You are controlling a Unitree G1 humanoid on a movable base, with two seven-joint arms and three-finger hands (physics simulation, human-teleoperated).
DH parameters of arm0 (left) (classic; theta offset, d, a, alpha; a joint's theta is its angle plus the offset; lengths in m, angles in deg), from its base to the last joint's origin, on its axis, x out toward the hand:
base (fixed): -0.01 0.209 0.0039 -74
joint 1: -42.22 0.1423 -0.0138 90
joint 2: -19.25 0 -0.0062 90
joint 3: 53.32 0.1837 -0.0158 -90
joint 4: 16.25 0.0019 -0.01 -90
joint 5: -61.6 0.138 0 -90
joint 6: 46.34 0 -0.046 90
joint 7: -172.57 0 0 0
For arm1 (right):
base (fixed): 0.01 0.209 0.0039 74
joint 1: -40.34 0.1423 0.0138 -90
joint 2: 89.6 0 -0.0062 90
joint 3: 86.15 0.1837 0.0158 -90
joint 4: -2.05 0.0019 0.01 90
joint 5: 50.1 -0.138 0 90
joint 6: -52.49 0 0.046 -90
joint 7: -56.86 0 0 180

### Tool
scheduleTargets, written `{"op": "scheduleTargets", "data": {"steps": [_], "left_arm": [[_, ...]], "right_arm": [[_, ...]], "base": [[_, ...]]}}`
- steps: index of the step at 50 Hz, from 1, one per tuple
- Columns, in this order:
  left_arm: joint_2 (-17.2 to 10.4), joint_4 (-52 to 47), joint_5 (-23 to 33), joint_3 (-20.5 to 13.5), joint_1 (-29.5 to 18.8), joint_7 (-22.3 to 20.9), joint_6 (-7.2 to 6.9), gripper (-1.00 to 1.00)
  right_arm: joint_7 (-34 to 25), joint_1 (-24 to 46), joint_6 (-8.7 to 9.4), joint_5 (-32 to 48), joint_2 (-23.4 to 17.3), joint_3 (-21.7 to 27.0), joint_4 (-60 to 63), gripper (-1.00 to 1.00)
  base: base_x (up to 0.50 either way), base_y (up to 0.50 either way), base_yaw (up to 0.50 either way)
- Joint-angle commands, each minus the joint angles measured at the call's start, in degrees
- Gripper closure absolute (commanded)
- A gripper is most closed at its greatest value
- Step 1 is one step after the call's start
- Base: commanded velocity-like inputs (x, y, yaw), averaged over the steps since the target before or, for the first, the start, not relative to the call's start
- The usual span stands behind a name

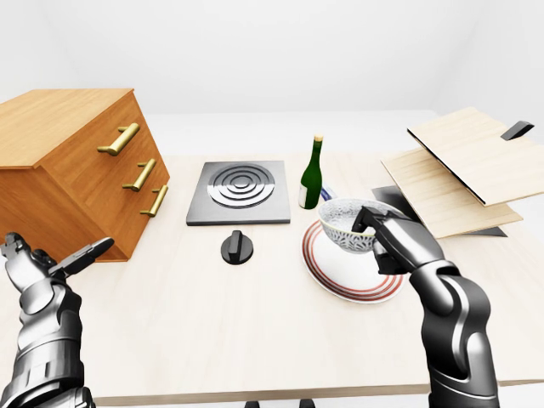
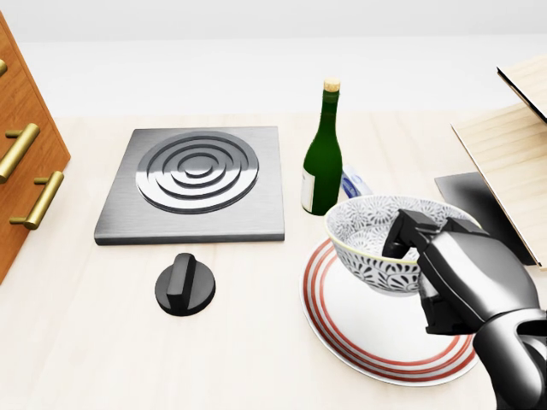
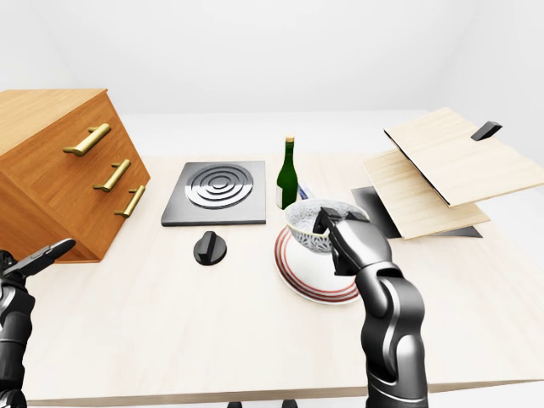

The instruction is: Pick up the akita bowl and put it on the plate.

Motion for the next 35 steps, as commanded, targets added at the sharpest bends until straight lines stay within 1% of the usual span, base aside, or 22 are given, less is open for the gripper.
{"op": "scheduleTargets", "data": {"steps": [1, 14, 18, 24, 35], "left_arm": [[-0.1, -0.1, 0.0, -0.1, 0.0, 0.0, 0.00, -1.00], [-0.3, 0.0, 0.1, 0.1, -0.8, 0.3, 0.00, -1.00], [-0.3, -0.2, 0.1, 0.1, -0.7, 0.3, 0.00, -1.00], [-0.4, -0.1, 0.1, 0.1, -0.9, 0.3, 0.00, -1.00], [-0.4, -0.5, 0.0, 0.0, -0.6, 0.4, 0.00, -1.00]], "right_arm": [[0.0, 1.5, 0.00, -0.9, -1.1, 0.5, -2.4, 1.00], [0.0, 1.5, 0.00, -1.6, -1.5, 1.1, -2.0, 1.00], [0.0, 2.0, 0.00, -3.2, -1.6, 2.1, -2.4, 1.00], [0.0, 3.2, 0.00, -2.5, -2.9, 2.4, -2.4, 1.00], [0.0, 2.8, 0.00, -2.5, -3.0, 2.5, -3.4, 1.00]], "base": [[0.00, 0.00, 0.00], [0.00, 0.00, 0.00], [0.00, 0.00, 0.00], [0.00, 0.00, 0.00], [0.00, 0.00, 0.00]]}}
